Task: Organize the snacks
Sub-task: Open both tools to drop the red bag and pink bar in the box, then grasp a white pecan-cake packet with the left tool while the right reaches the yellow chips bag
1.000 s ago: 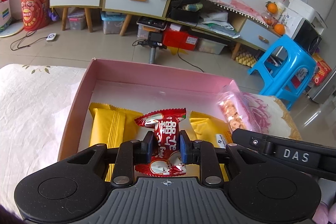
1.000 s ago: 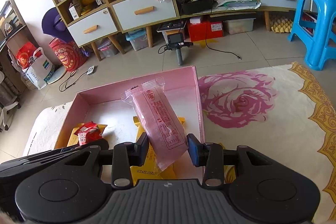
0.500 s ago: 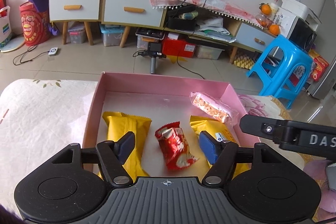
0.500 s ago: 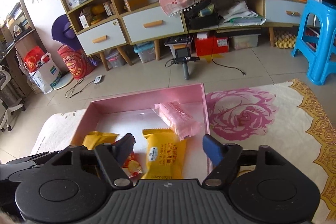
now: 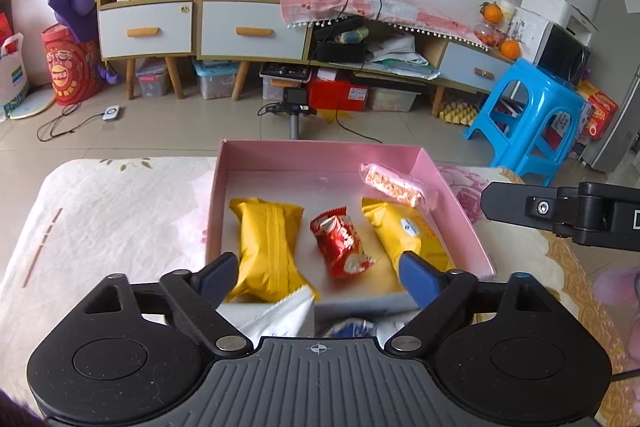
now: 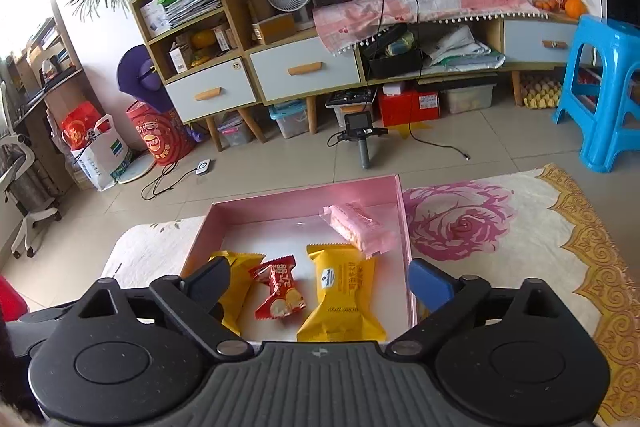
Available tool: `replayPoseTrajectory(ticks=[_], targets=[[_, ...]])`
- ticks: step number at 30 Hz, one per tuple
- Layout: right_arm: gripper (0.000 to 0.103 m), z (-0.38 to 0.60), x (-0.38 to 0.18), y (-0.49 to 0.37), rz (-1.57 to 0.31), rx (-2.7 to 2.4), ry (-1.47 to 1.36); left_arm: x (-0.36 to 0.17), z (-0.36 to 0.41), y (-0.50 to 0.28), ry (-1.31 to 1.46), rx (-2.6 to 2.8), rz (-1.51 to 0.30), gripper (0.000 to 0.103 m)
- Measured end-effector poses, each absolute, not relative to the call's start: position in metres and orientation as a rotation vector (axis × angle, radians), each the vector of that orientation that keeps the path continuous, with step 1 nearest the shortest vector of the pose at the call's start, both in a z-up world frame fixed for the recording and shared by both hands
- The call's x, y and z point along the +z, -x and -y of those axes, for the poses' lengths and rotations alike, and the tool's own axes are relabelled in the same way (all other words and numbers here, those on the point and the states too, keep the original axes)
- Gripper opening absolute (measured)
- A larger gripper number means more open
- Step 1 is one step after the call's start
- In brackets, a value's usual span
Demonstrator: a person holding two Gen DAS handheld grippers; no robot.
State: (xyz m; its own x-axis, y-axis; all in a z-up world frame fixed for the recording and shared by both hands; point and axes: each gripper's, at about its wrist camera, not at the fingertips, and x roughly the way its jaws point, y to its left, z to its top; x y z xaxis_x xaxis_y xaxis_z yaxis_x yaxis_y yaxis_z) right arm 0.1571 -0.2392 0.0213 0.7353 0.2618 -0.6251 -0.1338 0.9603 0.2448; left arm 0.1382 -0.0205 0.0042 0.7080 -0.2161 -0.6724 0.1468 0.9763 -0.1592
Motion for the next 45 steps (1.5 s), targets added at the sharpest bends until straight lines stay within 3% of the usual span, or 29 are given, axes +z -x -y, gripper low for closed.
replayPoseTrajectory(ticks=[19,45], targets=[[0.096,0.213,0.014,-0.089,-0.647,0.279,-0.001,-0.004,0.000,-0.070,0.055,-0.215,-0.760,0.098],[0.096,0.219,-0.049,-0.023,-0.669,0.413,0.198,-0.054,-0.017,-0.032,0.058,-0.306,-0.799,0.098]])
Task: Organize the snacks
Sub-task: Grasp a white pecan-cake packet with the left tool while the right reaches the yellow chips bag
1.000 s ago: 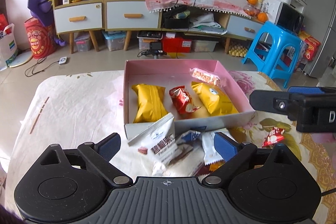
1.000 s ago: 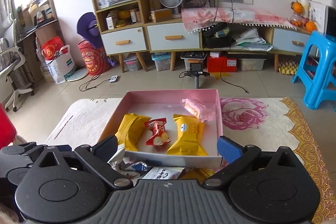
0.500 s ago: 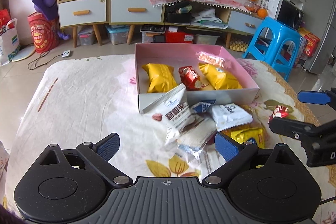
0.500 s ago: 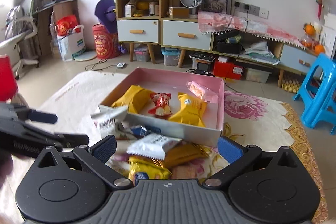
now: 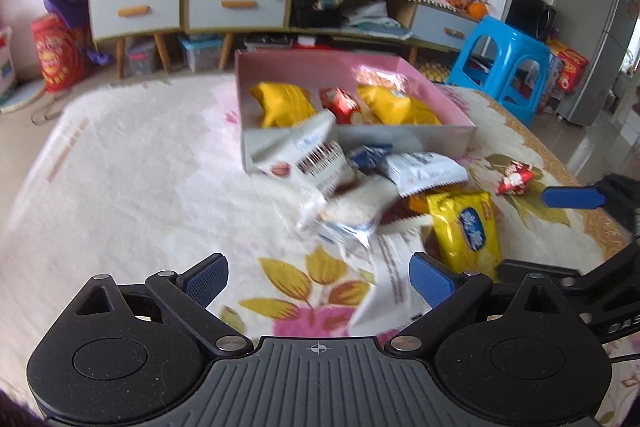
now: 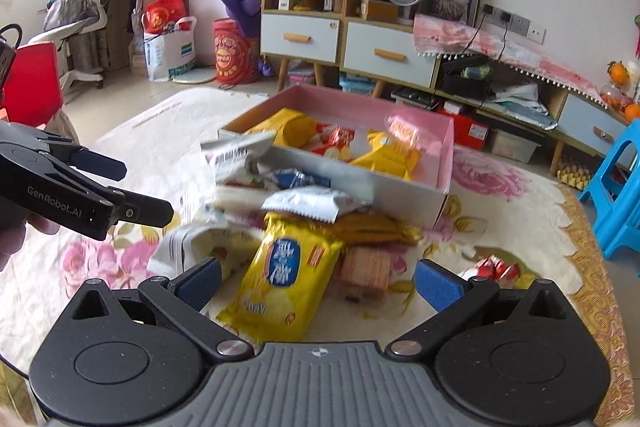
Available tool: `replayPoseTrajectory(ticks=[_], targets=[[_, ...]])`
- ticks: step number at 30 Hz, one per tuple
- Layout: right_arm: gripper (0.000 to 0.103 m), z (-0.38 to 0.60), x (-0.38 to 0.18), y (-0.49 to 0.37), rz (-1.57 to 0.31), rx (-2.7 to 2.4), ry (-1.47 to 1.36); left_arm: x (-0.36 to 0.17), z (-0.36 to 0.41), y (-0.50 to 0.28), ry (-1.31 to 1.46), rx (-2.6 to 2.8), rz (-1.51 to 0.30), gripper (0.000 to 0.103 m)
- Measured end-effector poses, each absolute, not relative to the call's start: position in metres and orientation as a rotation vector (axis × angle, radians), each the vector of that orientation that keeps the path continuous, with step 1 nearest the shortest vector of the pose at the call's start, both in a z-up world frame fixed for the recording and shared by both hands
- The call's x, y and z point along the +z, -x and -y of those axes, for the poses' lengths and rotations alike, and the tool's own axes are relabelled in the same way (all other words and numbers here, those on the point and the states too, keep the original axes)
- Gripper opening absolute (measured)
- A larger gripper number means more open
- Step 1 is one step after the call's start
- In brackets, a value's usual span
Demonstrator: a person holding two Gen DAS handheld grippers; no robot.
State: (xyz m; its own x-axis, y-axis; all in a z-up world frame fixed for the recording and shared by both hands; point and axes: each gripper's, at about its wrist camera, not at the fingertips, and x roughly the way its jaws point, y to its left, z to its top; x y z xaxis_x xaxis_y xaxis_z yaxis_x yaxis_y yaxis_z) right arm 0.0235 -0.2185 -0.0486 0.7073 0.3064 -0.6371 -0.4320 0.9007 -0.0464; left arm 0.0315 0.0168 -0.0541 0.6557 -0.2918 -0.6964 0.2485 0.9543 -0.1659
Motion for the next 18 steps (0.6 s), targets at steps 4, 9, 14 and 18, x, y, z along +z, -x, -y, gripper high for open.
replayPoseTrajectory(ticks=[4,9,14,18], targets=[[0.096,0.216,-0.056,-0.027,-0.709,0.411,0.176,-0.057,-0.010,-0.034,0.083,-0.355,-0.817,0.097],[0.095,0.211,-0.064,-0.026,-0.716,0.419,0.212,-0.058,-0.004,-0.040,0.144,-0.422,-0.846,0.095],[0.094,0.207,-0.069,-0.026,-0.719,0.441,0.230,-0.064,0.002,-0.045,0.169,-0.442,-0.892,0.073],[0.092,0.202,-0.070,-0.025,-0.714,0.462,0.245,-0.068,0.005,-0.045,0.178,-0.472,-0.918,0.056]])
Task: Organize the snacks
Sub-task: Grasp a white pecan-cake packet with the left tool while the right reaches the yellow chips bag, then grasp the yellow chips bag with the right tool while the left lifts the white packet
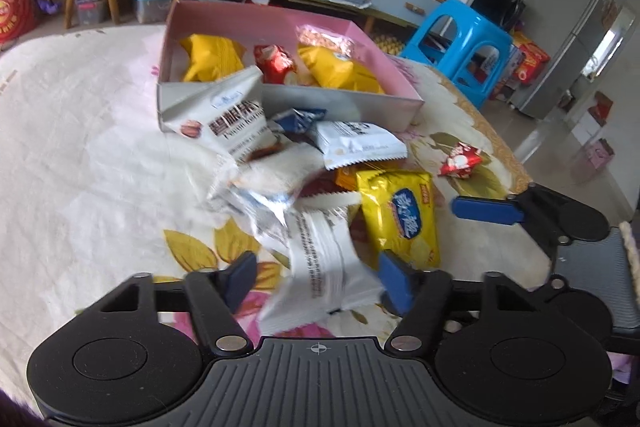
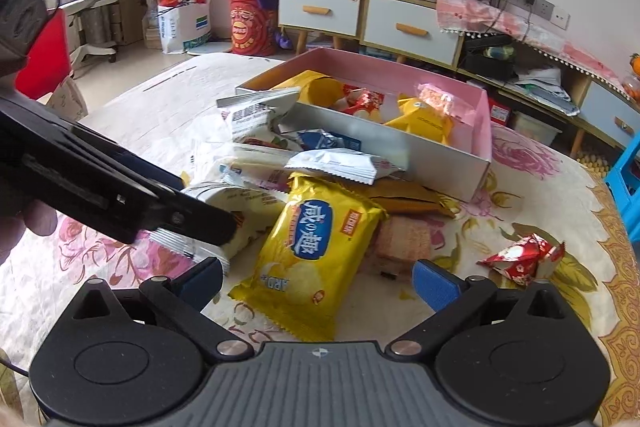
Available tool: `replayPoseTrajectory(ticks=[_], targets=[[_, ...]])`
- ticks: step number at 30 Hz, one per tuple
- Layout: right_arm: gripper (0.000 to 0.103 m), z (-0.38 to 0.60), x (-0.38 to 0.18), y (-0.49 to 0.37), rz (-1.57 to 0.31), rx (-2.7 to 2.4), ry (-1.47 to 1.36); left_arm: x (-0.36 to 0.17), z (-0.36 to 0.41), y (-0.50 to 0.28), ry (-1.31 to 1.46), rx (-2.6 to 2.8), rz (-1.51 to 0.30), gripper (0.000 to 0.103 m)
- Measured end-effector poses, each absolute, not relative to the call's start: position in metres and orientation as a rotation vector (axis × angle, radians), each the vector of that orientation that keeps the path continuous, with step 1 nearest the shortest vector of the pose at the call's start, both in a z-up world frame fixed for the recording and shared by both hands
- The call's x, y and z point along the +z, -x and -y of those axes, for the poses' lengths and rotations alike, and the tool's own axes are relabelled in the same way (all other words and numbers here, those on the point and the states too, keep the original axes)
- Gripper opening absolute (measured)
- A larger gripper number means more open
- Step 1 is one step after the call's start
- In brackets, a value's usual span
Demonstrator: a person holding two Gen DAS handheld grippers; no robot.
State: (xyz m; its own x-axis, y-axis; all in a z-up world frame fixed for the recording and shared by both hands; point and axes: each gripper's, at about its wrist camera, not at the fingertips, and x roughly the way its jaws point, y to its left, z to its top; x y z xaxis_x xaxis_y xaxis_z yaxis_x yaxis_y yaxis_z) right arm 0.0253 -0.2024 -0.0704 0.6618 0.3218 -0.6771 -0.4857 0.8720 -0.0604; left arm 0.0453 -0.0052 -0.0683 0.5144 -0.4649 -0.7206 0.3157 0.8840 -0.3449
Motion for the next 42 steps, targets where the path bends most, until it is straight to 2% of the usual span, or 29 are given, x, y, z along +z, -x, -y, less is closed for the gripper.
replayPoseTrajectory(ticks=[2,8,15,21,29,34,36,38,42], targets=[[0.090,0.200,-0.071,-0.025,-0.715,0.469,0.256,-0.068,0.008,-0.043,0.163,-0.482,-0.920,0.045],[0.078,0.197,-0.073,-0.025,-0.726,0.500,0.260,-0.062,0.008,-0.037,0.121,-0.487,-0.904,0.035],[0.064,0.196,-0.076,-0.025,-0.764,0.524,0.275,-0.059,-0.003,-0.030,0.079,-0.454,-0.906,0.033],[0.064,0.202,-0.074,-0.030,-0.772,0.486,0.247,-0.057,-0.006,-0.022,0.009,-0.445,-0.889,0.034],[0.064,0.197,-0.075,-0.035,-0.785,0.485,0.224,-0.063,-0.005,-0.029,0.013,-0.460,-0.901,0.042],[0.047,0.198,-0.077,-0.042,-0.808,0.473,0.193,-0.067,-0.005,-0.032,0.038,-0.455,-0.908,0.045],[0.045,0.199,-0.077,-0.043,-0.814,0.472,0.178,-0.066,-0.005,-0.032,0.040,-0.458,-0.912,0.043],[0.043,0.199,-0.076,-0.043,-0.814,0.471,0.179,-0.064,-0.005,-0.031,0.036,-0.457,-0.908,0.036],[0.040,0.200,-0.072,-0.042,-0.805,0.472,0.177,-0.059,-0.006,-0.028,0.041,-0.460,-0.905,0.032]])
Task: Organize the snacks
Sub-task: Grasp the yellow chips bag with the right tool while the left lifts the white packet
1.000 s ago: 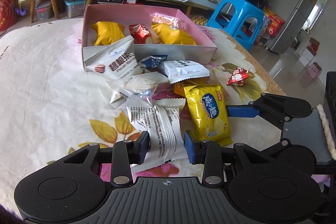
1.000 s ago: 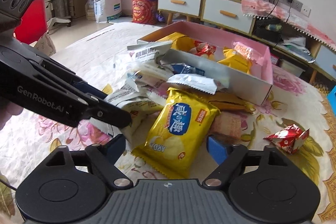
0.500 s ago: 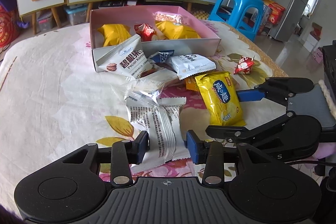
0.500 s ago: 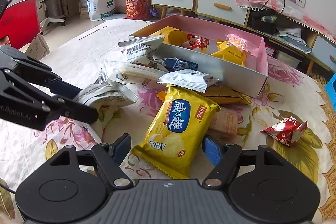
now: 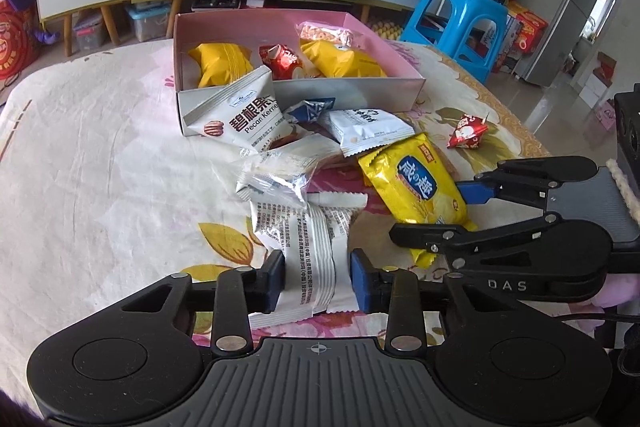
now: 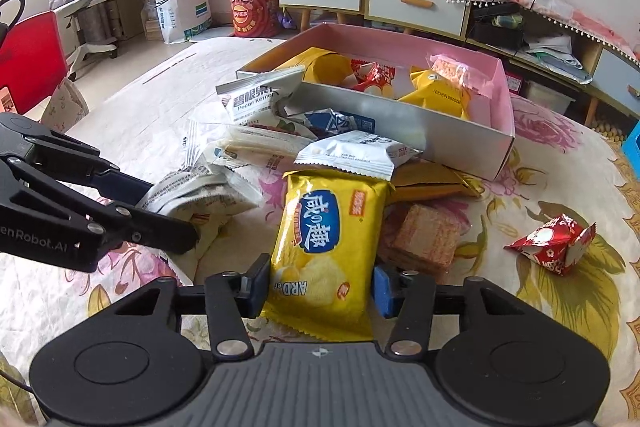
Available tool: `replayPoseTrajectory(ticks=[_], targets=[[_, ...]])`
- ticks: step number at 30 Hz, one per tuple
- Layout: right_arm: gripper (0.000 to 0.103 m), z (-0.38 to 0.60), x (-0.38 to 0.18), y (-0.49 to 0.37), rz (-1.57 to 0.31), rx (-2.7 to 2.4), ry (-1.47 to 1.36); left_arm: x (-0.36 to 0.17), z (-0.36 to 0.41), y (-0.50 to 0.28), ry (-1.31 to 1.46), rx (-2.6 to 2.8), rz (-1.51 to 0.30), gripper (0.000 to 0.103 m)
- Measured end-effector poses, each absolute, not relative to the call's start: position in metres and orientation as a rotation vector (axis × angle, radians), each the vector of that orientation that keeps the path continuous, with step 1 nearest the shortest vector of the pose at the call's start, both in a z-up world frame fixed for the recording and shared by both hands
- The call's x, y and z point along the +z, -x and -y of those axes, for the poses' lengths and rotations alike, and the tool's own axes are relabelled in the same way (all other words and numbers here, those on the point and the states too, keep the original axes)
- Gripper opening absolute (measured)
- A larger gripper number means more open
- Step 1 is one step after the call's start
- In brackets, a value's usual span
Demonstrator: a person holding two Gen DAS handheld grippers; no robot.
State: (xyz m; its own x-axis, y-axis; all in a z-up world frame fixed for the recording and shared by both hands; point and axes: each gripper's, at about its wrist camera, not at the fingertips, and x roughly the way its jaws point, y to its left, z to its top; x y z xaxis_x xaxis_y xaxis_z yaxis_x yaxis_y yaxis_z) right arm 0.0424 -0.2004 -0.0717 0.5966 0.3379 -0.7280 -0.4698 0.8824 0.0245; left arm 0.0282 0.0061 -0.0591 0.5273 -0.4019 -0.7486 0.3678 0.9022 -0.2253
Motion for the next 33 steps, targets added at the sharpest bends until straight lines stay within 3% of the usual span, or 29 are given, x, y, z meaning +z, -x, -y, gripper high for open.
replayPoseTrajectory(ticks=[33], targets=[[0.039,0.230,-0.004,-0.079,-0.647,0.357,0.007,0.016,-0.011,-0.032,0.205,-0.527,-0.714,0.030]])
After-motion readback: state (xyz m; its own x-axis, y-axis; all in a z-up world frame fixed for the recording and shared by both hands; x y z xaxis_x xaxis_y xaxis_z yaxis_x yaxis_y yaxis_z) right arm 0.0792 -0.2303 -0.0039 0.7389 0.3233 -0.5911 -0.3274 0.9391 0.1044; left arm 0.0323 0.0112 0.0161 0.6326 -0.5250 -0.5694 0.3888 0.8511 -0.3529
